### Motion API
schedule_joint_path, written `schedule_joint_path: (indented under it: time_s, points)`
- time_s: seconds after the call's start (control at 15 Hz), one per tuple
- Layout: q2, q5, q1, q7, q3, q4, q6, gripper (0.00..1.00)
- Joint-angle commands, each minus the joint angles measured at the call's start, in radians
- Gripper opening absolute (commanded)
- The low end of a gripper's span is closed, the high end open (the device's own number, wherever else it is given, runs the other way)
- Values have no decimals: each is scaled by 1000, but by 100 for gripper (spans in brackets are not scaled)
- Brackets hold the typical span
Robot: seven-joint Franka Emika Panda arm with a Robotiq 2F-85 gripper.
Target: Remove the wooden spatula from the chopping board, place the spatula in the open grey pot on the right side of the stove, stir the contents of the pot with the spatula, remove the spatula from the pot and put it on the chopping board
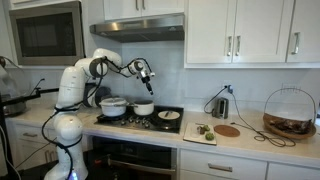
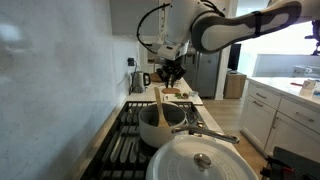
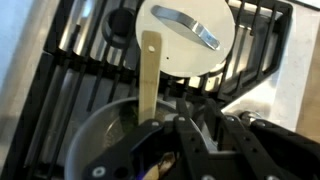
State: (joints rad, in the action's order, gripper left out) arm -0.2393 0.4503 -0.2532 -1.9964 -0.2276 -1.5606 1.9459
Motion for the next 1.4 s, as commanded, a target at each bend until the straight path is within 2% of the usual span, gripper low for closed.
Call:
schedule_joint_path:
  time_s: [0.0, 0.07, 0.2, 0.47, 0.67, 0.93, 1.07, 1.33]
  points:
    - [-86, -69, -11, -44, -2, 190, -263, 50]
    - [-101, -67, -13, -44, -2, 219, -286, 54]
    - [-119, -43, -11, -76, -1, 239, -227, 66]
    - [-167, -17, -22, -83, 7, 259, -137, 97]
    - [-207, 28, -33, -68, 21, 249, -48, 100]
    - [-252, 142, -37, -29, 43, 215, 126, 100]
    - [-276, 187, -52, -17, 75, 213, 193, 100]
    - [-307, 246, -55, 20, 103, 219, 252, 100]
